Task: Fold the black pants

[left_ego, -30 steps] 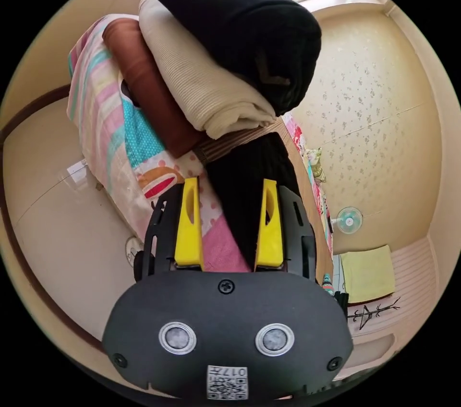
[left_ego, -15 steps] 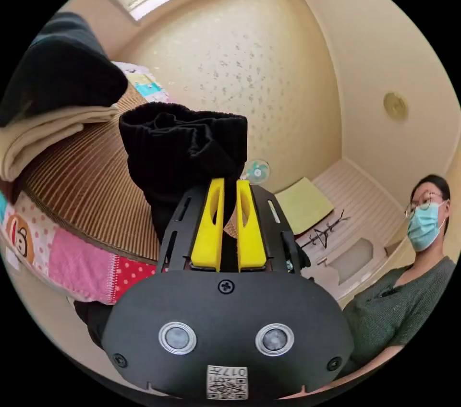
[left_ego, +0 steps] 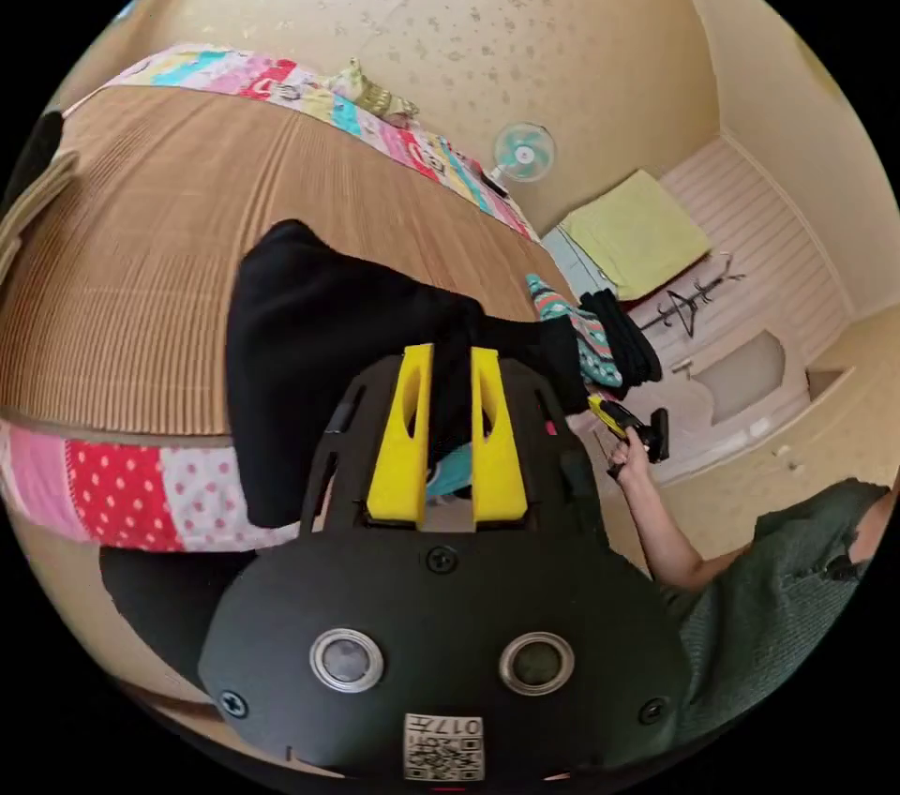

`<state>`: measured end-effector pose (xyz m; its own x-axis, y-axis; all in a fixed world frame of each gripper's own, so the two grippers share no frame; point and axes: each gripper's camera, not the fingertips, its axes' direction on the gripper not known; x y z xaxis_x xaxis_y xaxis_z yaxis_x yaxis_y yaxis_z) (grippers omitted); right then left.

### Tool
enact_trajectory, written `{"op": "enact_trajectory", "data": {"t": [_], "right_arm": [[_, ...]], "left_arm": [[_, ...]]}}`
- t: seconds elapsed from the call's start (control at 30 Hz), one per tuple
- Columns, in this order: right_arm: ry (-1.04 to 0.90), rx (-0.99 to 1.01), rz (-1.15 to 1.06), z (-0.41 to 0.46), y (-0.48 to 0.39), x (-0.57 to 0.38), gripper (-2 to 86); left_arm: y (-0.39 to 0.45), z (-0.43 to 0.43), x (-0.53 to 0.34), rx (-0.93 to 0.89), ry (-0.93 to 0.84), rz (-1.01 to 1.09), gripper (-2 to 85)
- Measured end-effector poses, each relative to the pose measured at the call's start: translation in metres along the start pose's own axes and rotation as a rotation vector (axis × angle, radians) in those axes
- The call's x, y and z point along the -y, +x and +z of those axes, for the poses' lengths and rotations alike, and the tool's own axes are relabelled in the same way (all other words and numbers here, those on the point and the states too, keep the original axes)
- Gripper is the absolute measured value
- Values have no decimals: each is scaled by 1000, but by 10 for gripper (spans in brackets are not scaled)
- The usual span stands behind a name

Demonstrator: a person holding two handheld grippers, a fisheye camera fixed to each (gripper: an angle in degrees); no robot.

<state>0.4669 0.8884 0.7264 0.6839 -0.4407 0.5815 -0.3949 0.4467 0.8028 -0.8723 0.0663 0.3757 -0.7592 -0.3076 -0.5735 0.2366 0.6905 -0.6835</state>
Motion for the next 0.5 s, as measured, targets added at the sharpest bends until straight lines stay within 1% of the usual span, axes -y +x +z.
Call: {"op": "enact_trajectory", "data": {"t": [0.03, 0.07, 0.13, 0.2, 0.23, 0.27, 0.33, 0.37, 0.4, 0.43, 0.47, 0.5], "right_arm": [[-24, -45, -46, 8, -10, -6, 12], [-36, -63, -74, 14, -17, -9, 13], [-84, -94, -207, 44, -54, -22, 16], [-133, -72, -316, 75, -89, -32, 15], [-175, -44, -390, 99, -114, -40, 15], [-196, -29, -424, 112, -126, -44, 15], [-275, 42, -561, 163, -172, -63, 13], [-293, 59, -597, 176, -182, -68, 12], [-329, 96, -684, 201, -201, -80, 10], [-360, 95, -753, 225, -215, -91, 8], [-371, 75, -773, 237, -221, -97, 7], [-386, 3, -799, 261, -228, -107, 6]], "left_arm": [[-30, -18, -9, 100, 44, -114, 141], [-57, -33, -20, 169, 78, -198, 170], [-92, -45, -38, 207, 90, -276, 183], [-122, -37, -53, 173, 35, -334, 186], [-137, -24, -62, 145, -27, -362, 183], [-151, -7, -72, 142, -114, -403, 167], [-159, 7, -86, 125, -161, -411, 137], [-163, 7, -94, 90, -147, -417, 116], [-167, 7, -98, 70, -149, -433, 107], [-177, 6, -102, -7, -153, -455, 92], [-187, 0, -107, -126, -134, -473, 78], [-191, -4, -109, -204, -113, -474, 75]]}}
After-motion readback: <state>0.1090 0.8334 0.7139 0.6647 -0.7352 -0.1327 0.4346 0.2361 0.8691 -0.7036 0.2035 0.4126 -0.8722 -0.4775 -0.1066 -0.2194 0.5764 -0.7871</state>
